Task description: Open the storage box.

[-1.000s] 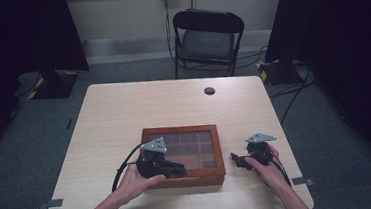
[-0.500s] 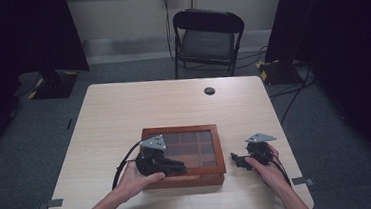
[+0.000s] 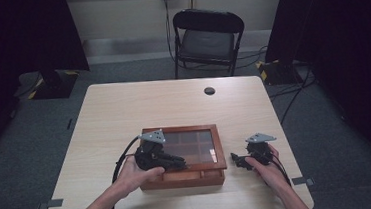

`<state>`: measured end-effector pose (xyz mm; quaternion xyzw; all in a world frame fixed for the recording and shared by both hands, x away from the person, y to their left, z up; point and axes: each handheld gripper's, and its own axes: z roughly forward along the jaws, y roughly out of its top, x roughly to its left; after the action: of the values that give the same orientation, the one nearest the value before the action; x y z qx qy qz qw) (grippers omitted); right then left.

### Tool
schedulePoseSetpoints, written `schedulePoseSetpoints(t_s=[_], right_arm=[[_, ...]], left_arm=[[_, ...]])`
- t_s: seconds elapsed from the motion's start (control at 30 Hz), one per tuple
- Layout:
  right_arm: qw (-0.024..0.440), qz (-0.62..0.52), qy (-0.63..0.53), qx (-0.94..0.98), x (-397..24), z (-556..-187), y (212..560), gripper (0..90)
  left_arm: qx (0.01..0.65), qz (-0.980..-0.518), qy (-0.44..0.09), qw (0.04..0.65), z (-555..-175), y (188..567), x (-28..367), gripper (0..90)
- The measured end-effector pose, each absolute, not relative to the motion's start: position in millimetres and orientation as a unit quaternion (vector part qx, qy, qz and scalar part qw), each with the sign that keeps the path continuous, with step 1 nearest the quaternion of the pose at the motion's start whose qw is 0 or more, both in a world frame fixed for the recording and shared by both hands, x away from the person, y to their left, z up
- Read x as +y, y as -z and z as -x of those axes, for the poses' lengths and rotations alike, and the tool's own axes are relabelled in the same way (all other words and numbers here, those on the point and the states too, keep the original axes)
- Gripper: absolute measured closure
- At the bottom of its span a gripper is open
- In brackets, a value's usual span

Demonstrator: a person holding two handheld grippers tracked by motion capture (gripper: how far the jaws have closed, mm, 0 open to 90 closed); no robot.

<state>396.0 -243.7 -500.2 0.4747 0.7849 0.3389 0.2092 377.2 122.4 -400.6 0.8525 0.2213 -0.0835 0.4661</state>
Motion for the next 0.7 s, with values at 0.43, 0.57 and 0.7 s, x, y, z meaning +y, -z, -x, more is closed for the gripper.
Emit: schedulePoseSetpoints(t_s=[0.43, 0.57, 0.7], right_arm=[[0.209, -0.474, -0.339, 0.785, -244, -396, 500, 12.0], [0.209, -0.474, -0.339, 0.785, -244, -396, 500, 12.0], [0.209, -0.475, -0.338, 0.785, -244, -396, 500, 12.0]], left_arm=[[0.23, -0.851, 0.091, 0.464, -381, 392, 122, 80.9], [0.23, -0.852, 0.089, 0.462, -382, 390, 123, 80.9], [0.233, -0.854, 0.09, 0.457, -383, 388, 122, 80.8]])
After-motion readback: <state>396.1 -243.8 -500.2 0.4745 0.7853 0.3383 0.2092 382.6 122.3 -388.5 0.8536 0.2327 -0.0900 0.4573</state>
